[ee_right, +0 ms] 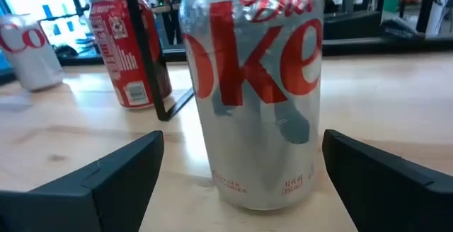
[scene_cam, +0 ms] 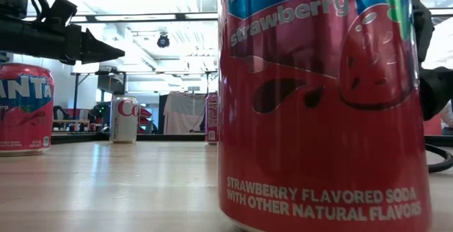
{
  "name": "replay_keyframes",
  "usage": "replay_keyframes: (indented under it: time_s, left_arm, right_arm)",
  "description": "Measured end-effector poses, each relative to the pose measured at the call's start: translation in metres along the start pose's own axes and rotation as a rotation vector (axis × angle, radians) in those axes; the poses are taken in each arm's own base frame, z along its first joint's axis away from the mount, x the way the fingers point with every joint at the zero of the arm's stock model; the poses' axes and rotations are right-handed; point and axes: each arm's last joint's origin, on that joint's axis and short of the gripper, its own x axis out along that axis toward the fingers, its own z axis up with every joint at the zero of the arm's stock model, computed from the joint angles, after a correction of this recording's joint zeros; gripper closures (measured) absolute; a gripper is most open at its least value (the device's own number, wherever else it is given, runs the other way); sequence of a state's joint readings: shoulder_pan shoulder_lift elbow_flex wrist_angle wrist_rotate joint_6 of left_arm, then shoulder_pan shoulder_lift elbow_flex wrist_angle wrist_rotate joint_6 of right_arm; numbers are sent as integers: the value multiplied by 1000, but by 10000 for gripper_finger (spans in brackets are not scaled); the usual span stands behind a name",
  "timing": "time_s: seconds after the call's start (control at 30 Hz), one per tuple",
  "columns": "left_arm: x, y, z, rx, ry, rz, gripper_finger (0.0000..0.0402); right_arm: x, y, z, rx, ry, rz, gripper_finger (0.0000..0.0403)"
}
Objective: Place canned beverage on shelf
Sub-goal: Put the bottom silver soda can on the shelf
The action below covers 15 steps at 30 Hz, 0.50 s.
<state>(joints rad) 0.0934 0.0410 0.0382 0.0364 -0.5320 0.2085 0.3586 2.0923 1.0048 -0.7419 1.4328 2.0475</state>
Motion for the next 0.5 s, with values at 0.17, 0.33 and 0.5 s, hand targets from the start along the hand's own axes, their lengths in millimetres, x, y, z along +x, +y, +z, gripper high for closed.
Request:
replay_keyframes:
  time_s: [0.17,0.33,0.5]
  left_arm:
    - [0,0,0,0,1,0,3]
    - [0,0,0,0,0,1,3]
    - [0,0,0,0,1,0,3]
  right_arm:
    - [7,2,13,-42,-4,-23,35]
    - [17,3,19,-28,-8,-55,35]
    - [26,2,21,-22,-12,-86,35]
